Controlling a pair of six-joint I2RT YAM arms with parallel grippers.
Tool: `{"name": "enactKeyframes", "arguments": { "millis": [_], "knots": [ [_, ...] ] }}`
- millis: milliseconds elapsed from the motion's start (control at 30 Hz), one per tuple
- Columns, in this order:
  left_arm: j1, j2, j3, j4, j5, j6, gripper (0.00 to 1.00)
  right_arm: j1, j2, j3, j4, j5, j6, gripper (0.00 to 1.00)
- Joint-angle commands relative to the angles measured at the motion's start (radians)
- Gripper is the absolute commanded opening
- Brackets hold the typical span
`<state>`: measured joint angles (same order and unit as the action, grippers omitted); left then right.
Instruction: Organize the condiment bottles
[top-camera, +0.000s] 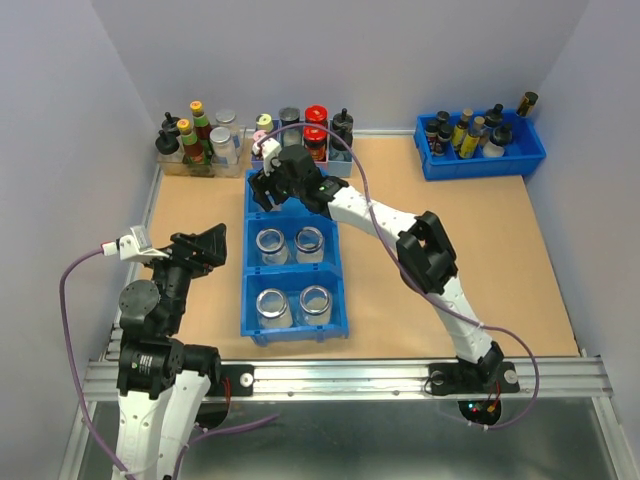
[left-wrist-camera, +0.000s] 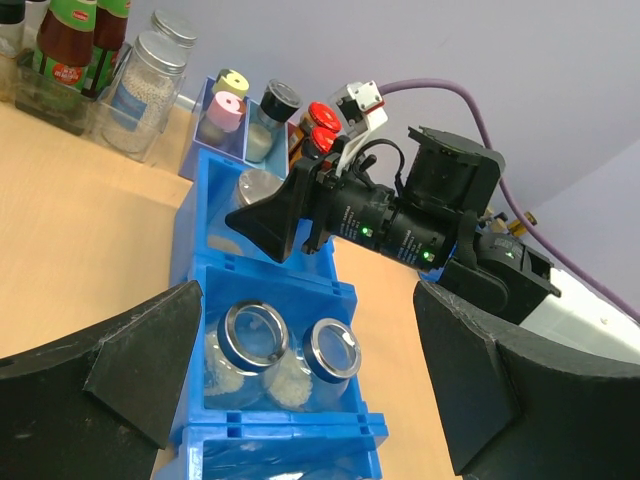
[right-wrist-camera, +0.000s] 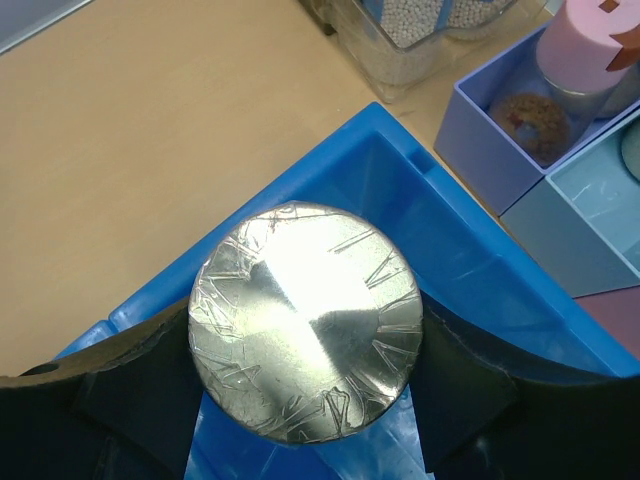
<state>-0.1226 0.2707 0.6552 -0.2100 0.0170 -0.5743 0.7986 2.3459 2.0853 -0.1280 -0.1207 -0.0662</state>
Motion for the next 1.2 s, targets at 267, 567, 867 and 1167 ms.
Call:
{"name": "enactKeyframes", "arguments": {
  "millis": [267, 567, 867, 1167],
  "knots": [
    [0.0, -0.004, 0.008, 0.047, -0.008, 0.008, 0.99, 0.014, 0.02, 0.117, 0.024, 0.05, -0.092, 0.67],
    [0.0, 0.001, 0.02, 0.044, -0.009, 0.008, 0.99, 0.014, -0.034, 0.099, 0.021, 0.052, -0.08, 1.0],
    [0.0, 0.016, 0.061, 0.038, -0.009, 0.021, 0.99, 0.013, -0.319, -0.12, 0.028, -0.034, -0.009, 1.0],
    [0.0, 0.035, 0.058, 0.089, 0.04, 0.014, 0.99, 0.005, -0.723, -0.731, 0.174, 0.09, 0.12, 1.0]
  ]
}}
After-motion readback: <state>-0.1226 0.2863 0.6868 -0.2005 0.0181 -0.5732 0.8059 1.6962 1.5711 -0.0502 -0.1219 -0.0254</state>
